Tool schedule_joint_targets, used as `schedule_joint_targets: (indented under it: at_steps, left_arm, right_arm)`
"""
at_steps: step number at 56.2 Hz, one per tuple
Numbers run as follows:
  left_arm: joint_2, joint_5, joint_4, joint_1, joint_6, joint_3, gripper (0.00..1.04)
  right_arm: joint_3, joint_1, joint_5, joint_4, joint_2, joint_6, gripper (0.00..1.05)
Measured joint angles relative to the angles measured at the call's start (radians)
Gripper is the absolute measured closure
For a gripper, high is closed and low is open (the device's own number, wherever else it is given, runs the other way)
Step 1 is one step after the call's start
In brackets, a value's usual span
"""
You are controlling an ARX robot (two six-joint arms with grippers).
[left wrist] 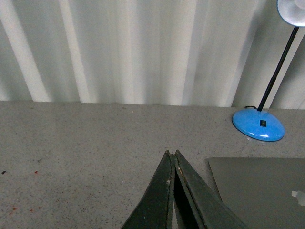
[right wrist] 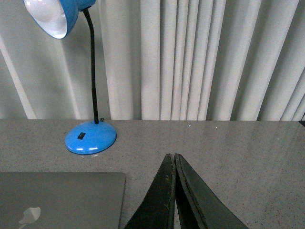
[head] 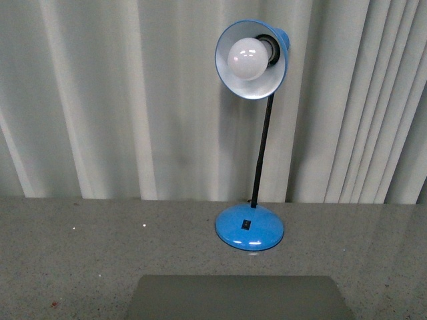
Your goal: Close laptop
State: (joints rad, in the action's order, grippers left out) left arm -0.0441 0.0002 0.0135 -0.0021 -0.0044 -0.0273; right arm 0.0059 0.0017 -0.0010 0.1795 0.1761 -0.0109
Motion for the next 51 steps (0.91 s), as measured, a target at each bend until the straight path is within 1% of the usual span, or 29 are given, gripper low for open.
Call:
schedule_joint_targets:
  at_steps: [2,6,7,21,22,23,29,30,31,33,34,35,37,38,40,41,42,44,45,50,51]
  left_arm:
    - [0.029,0.0,-0.008,0.0,0.0,0.0,1.01]
    - [0.041,0.0,-0.009,0.0,0.0,0.0,1.01]
    - [0.04,-0.001,-0.01,0.0,0.0,0.0,1.01]
    - [0.042,0.0,-0.013,0.0,0.0,0.0,1.01]
    - [0.042,0.0,-0.013,0.0,-0.001,0.0,1.0]
    - [0.042,0.0,-0.013,0.0,0.0,0.0,0.97]
    - [0.042,0.0,-0.013,0.0,0.0,0.0,0.78]
    - [0.042,0.0,-0.013,0.0,0.0,0.0,0.76]
    - [0.042,0.0,-0.013,0.0,0.0,0.0,0.72]
    - [0.042,0.0,-0.013,0.0,0.0,0.0,0.65]
    - [0.042,0.0,-0.013,0.0,0.0,0.0,0.64]
    - [0.042,0.0,-0.013,0.0,0.0,0.0,0.6]
    - [0.042,0.0,-0.013,0.0,0.0,0.0,0.53]
    - [0.042,0.0,-0.013,0.0,0.0,0.0,0.51]
    - [0.042,0.0,-0.013,0.0,0.0,0.0,0.44]
    - [0.042,0.0,-0.013,0.0,0.0,0.0,0.42]
    - [0.042,0.0,-0.013,0.0,0.0,0.0,0.38]
    - [0.042,0.0,-0.013,0.0,0.0,0.0,0.31]
    - [0.042,0.0,-0.013,0.0,0.0,0.0,0.3]
    - [0.042,0.0,-0.013,0.0,0.0,0.0,0.06]
    - [0.042,0.0,-0.013,0.0,0.001,0.0,0.05]
  right_arm:
    - [0.0,0.0,0.0,-0.029,-0.027,0.0,1.02]
    - [0.0,0.0,-0.002,-0.157,-0.119,0.0,1.02]
    - [0.0,0.0,-0.001,-0.169,-0.138,0.0,1.02]
    - [0.0,0.0,-0.001,-0.178,-0.171,0.0,1.02]
    - [0.0,0.0,-0.001,-0.178,-0.171,0.0,1.02]
    - [0.0,0.0,-0.001,-0.178,-0.171,-0.001,1.01]
    - [0.0,0.0,-0.001,-0.179,-0.171,0.0,0.82]
    - [0.0,0.0,-0.001,-0.179,-0.171,0.0,0.79]
    - [0.0,0.0,-0.001,-0.179,-0.171,0.0,0.77]
    - [0.0,0.0,-0.001,-0.179,-0.171,0.0,0.7]
    - [0.0,0.0,-0.001,-0.179,-0.171,0.0,0.67]
    - [0.0,0.0,-0.001,-0.179,-0.171,0.0,0.65]
    - [0.0,0.0,-0.001,-0.179,-0.171,0.0,0.58]
    - [0.0,0.0,-0.001,-0.179,-0.171,0.0,0.56]
    - [0.0,0.0,-0.001,-0.179,-0.171,0.0,0.49]
    - [0.0,0.0,-0.001,-0.179,-0.171,0.0,0.45]
    - [0.0,0.0,-0.001,-0.179,-0.171,0.0,0.43]
    - [0.0,0.0,-0.001,-0.179,-0.171,0.0,0.36]
    - [0.0,0.0,-0.001,-0.179,-0.171,0.0,0.33]
    - [0.0,0.0,-0.001,-0.179,-0.171,0.0,0.1]
    - [0.0,0.0,-0.001,-0.179,-0.171,0.0,0.06]
